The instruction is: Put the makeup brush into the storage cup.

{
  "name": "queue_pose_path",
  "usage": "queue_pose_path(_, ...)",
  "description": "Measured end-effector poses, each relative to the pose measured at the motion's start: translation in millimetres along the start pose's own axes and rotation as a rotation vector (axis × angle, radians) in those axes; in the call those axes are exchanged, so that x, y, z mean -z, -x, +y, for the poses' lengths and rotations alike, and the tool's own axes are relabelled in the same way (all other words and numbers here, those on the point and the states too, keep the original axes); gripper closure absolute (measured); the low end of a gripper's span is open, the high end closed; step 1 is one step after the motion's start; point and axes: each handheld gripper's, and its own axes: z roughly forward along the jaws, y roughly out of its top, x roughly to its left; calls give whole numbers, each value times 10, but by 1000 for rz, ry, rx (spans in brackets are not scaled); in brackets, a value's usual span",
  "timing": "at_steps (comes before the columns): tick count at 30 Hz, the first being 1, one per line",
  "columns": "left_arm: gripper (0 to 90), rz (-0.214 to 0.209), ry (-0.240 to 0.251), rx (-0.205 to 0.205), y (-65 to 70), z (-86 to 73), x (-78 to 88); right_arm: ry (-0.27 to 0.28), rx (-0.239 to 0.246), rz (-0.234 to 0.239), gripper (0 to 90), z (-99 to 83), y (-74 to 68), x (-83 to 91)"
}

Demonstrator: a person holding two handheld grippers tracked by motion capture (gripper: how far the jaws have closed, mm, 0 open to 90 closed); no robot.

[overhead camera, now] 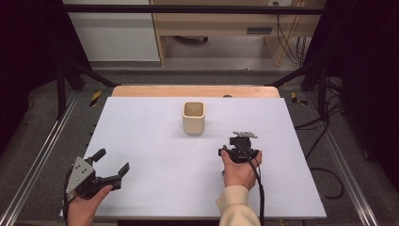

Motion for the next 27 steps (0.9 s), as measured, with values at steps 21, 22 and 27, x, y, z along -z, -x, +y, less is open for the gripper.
queue_pose_path(21, 34, -6, -3, -38, 48, 16, -11, -60, -41, 8, 321, -147, -56, -234)
queue_pose_path(22, 35, -5, -2, -39, 50, 18, -9, -62, -46, 7, 324, -150, -55, -240)
queue_pose_path(27, 39, 0, 0, -42, 48, 20, -1, -68, -59, 22, 320, -167, -45, -263)
